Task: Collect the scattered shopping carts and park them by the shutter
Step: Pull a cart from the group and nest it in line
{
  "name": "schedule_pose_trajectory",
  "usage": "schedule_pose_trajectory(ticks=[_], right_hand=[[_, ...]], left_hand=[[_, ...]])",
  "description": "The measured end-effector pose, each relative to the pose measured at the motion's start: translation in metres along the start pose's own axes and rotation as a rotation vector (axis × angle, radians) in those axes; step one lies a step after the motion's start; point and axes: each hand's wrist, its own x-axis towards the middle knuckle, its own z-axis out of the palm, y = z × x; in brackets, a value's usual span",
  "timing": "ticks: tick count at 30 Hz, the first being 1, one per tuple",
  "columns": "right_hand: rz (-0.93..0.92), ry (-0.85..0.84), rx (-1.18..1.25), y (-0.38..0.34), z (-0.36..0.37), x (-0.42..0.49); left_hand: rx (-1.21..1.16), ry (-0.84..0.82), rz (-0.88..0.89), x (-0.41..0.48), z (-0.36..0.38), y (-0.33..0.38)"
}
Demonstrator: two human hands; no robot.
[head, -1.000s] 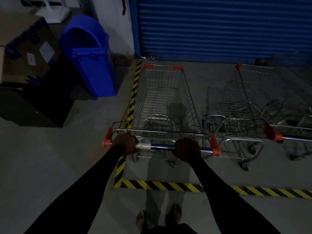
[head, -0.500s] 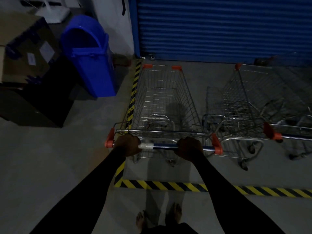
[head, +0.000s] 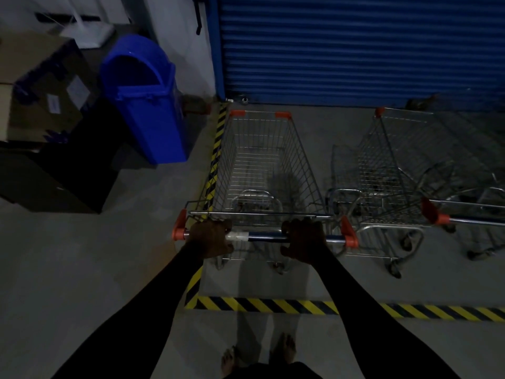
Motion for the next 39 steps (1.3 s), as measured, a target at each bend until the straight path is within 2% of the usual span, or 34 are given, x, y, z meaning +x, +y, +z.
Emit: schedule_pose_trajectory(ticks=[3,7,12,15,19,29,39], right_hand=[[0.039,0.130,0.166,-0.004,0.003,-0.016],[0.032,0.318,0.257,-0.011,0.012,-0.042],[-0.024,0.368,0.382,-0.015,0.007,-0.058],[-0.033,0.351,0.503,-0.012,0.003,-0.070],[-0.023,0.439,0.583,0.006,0.003,-0.087],[0.080,0.608,0.558,0.127,0.001,-0.125],[0.065,0.526,0.522,0.280,0.008,-0.140]], left_hand=[[-0.010,0.093,0.006,-0.008,0.004,0.003],[-0.036,0.222,0.036,-0.018,0.009,0.013],[-0.031,0.299,0.116,-0.017,0.005,0.044],[-0.066,0.298,0.161,-0.012,0.005,0.068],[-0.115,0.258,0.261,-0.001,0.000,0.105],[-0.152,0.332,0.419,0.038,-0.014,0.234],[-0.131,0.257,0.280,0.092,-0.017,0.376]])
